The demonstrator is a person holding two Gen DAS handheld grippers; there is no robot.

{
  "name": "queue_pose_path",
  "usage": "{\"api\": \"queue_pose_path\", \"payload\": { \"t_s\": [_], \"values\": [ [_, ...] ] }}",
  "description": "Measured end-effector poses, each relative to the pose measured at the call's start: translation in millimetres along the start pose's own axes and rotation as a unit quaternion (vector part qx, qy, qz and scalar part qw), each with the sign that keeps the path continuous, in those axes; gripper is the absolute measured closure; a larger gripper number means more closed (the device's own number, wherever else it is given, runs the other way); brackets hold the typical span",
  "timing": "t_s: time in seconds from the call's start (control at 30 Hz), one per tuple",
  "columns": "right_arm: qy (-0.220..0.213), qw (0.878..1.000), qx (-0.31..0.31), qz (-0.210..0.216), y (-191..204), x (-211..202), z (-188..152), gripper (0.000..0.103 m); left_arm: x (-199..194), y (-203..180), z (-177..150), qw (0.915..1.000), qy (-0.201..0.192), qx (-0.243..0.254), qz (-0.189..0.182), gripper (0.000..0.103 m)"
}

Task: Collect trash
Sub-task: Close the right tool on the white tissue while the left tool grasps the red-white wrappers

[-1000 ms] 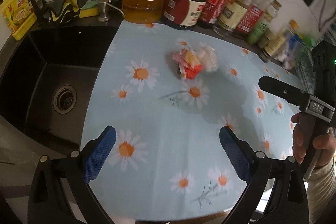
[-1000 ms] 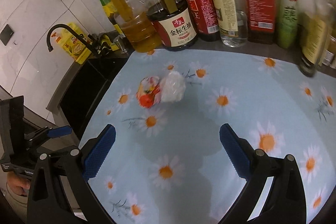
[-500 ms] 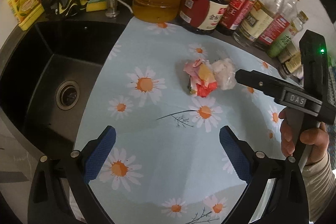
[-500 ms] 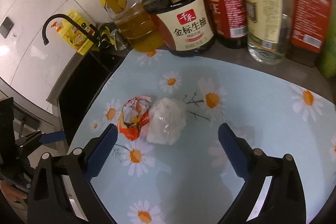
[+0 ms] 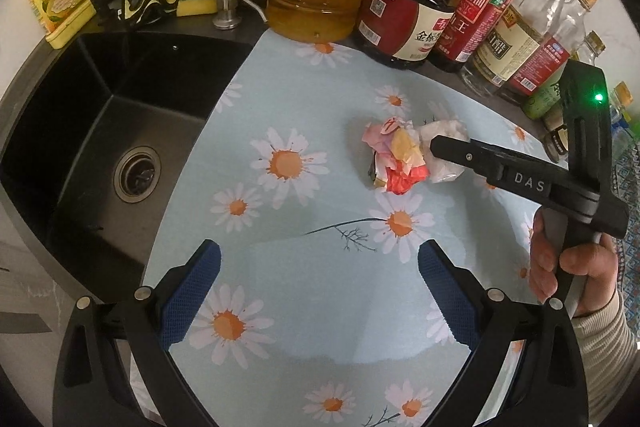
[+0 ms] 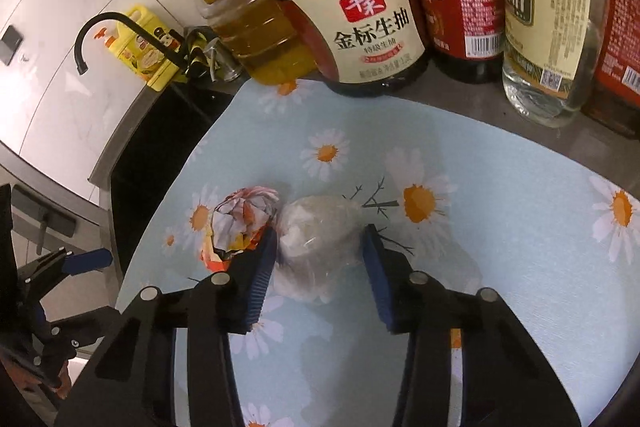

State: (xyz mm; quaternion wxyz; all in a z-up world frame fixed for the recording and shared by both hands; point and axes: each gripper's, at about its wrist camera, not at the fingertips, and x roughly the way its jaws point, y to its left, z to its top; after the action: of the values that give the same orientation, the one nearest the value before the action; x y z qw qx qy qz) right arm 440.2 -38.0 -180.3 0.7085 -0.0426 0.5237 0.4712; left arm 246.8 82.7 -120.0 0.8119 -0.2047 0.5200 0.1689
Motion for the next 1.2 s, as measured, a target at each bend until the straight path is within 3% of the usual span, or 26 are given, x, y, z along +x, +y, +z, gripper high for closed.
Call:
{"api": "queue_pose_path", "payload": {
  "t_s": [0.3, 0.63, 1.1, 1.13, 1.2],
  "values": [
    [-0.023, 1.000, 0.002, 0.002, -3.1, -23.9, -6.3, 0.059, 5.4, -16.2, 11.8, 0.9998, 0.000, 0.021, -0.005, 0.007],
    [-0.056, 0.998, 0.040, 0.000, -26.9, -80.5, -29.5, 0.059, 28.0, -54.5, 37.4, 0.9970, 0.006, 0.076, -0.011, 0.007],
    [-0.053, 0.995, 0.080, -0.007, -65.8, -90.6, -56.3, 0.059, 80.3, -68.9, 68.3, 0.9929, 0.026, 0.115, 0.013, 0.008],
    [-0.053, 0.995, 0.080, -0.010, -67.1, -90.1, -57.3, 0.059, 82.4, -68.8, 69.1, 0.9928, 0.027, 0.116, 0.013, 0.010],
    [-0.052, 0.995, 0.081, -0.013, -68.5, -89.4, -58.7, 0.059, 87.0, -67.3, 70.7, 0.9931, 0.035, 0.112, 0.008, 0.027]
  ]
}}
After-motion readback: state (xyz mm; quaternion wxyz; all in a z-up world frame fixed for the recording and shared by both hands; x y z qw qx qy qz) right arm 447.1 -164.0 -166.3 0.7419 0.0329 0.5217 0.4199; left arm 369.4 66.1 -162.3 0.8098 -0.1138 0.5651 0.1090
